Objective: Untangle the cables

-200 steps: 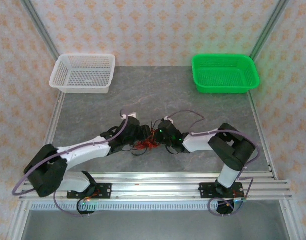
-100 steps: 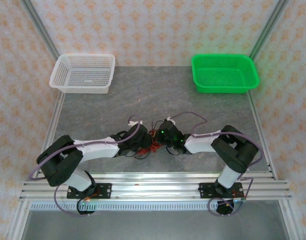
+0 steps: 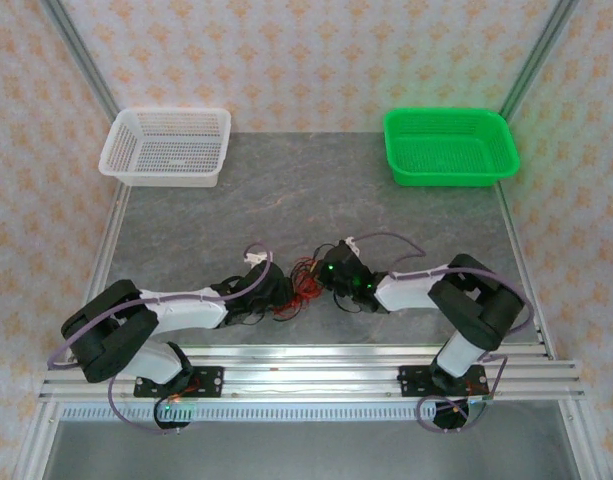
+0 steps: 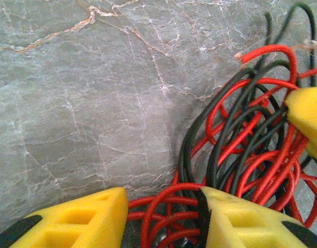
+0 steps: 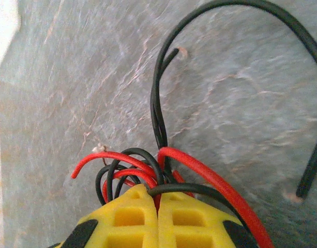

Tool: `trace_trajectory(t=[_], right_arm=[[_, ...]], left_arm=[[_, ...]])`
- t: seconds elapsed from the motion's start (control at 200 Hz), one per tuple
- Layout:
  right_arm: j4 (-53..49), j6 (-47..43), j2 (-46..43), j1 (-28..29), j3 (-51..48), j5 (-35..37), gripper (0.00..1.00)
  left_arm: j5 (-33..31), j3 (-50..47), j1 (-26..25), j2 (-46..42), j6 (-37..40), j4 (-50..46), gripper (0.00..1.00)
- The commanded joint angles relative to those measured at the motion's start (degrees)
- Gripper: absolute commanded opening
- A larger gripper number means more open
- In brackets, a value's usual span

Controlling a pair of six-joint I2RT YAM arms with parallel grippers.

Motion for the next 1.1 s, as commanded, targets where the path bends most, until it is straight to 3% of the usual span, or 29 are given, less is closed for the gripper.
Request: trace_trajectory(t=[0.0, 0.245, 0.515, 0.721, 0.866, 0.991, 1.096], right_arm=[[0.9, 5.6, -4.6, -2.1, -2.5, 9.4, 0.0], [-10.7, 7.1, -11.7, -2.2, -5.1, 15.9, 0.0], [-25.2, -0.3, -15.5, -2.2, -4.7, 11.6, 0.0], [-42.8, -16.0, -20.2, -2.3, 3.0, 8.4, 0.32], [-52.3, -28.2, -21.4, -2.3, 10.6, 4.9, 0.62], [-56.0, -34.7, -20.9, -2.6, 15.5, 2.5, 0.81], [-58.2, -39.7, -19.0, -4.1, 18.6, 1.0, 0.84]], left_arm=[[-2.8, -2.0, -0.7, 4.0, -0.7, -6.2, 0.42], [-8.2, 3.6, -0.7, 9.0, 0.2, -9.6, 0.35], [-11.4, 11.8, -0.7, 8.6, 5.4, -11.4, 0.31], [-15.9, 17.3, -0.7, 6.5, 11.5, -14.3, 0.32], [-16.9, 22.2, -0.7, 3.9, 13.9, -18.9, 0.42], [-12.7, 26.0, -0.7, 0.8, 13.8, -23.8, 0.5], [-6.0, 26.1, -0.8, -2.0, 10.4, -26.4, 0.53]])
